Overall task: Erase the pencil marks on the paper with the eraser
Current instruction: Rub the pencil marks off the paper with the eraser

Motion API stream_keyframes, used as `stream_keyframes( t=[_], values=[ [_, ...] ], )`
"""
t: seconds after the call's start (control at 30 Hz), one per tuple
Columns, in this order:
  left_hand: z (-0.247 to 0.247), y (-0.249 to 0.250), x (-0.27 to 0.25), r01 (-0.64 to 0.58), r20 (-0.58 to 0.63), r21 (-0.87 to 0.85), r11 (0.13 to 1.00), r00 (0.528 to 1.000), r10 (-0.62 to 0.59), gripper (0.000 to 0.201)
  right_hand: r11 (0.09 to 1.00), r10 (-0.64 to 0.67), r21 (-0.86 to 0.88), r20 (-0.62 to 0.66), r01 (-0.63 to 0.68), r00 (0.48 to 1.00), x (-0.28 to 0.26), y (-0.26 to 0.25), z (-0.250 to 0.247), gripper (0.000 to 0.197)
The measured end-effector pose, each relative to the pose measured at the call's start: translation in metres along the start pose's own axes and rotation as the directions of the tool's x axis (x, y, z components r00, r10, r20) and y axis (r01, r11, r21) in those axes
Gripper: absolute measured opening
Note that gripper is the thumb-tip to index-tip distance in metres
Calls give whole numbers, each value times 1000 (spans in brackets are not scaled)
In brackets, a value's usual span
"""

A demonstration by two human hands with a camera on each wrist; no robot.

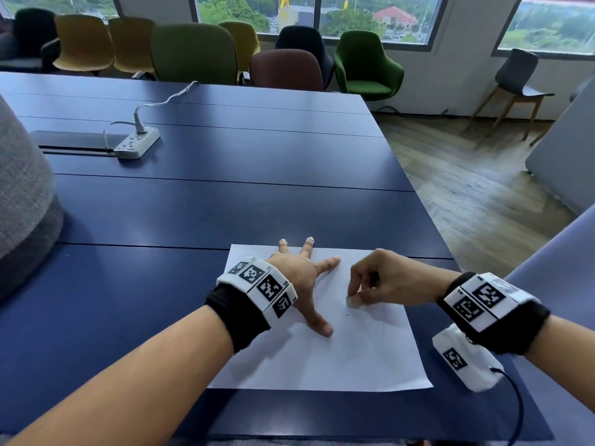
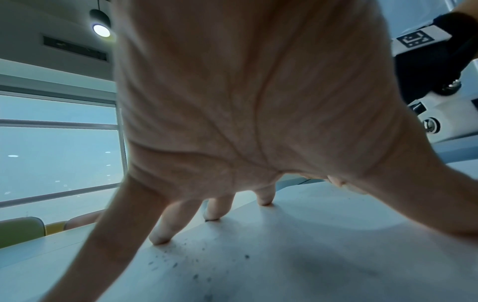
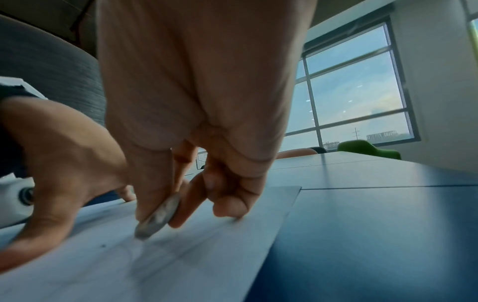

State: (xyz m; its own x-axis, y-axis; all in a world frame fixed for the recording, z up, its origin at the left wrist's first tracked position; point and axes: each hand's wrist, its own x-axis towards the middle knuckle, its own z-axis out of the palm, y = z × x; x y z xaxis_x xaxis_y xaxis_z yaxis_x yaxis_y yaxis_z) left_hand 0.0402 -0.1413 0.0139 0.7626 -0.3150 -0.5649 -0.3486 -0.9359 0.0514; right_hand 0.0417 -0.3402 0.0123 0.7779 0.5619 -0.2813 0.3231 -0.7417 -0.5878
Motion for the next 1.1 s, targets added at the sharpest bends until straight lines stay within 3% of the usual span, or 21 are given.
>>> stream_keyframes(
  t=[0.03, 0.17, 0.23, 0.33, 0.5, 0.67, 0.83, 1.0, 1.1],
  values=[
    [0, 0, 0, -1, -1, 1, 1000, 1000, 1, 133, 1000, 3, -2, 5, -3, 1000, 0, -1, -1, 5],
    [1, -1, 2, -1, -7, -2, 1000, 1000, 1, 134, 999, 40, 9, -172, -39, 984, 4, 6, -4, 9],
    [1, -1, 2, 1, -6, -4, 1000, 1000, -1, 134, 1000, 23, 21, -110, -21, 994, -3, 3, 1, 6],
    [1, 0, 1, -4, -11, 2, 1000, 1000, 4, 134, 1000, -5, 16, 97, 3, 995, -14, -7, 7, 5],
    [1, 0, 1, -3, -7, 8, 1000, 1000, 3, 134, 999, 41, 16, -96, -40, 995, -12, -4, 9, 8],
    [1, 0, -1, -3, -11, 9, 1000, 1000, 3, 132, 999, 3, -47, 135, 3, 991, -21, -21, 15, 5],
    [2, -1, 1, -8, -9, -1, 1000, 1000, 8, 133, 998, 12, -52, -117, -18, 993, 3, -19, 7, 8],
    [2, -1, 1, -14, -13, 4, 1000, 1000, 14, 133, 996, -9, -85, 103, 18, 995, -3, -25, 12, 10],
    [3, -2, 2, -17, -25, -6, 1000, 1000, 17, 133, 991, 17, -134, -78, -27, 997, 12, -16, -3, 7]
  ],
)
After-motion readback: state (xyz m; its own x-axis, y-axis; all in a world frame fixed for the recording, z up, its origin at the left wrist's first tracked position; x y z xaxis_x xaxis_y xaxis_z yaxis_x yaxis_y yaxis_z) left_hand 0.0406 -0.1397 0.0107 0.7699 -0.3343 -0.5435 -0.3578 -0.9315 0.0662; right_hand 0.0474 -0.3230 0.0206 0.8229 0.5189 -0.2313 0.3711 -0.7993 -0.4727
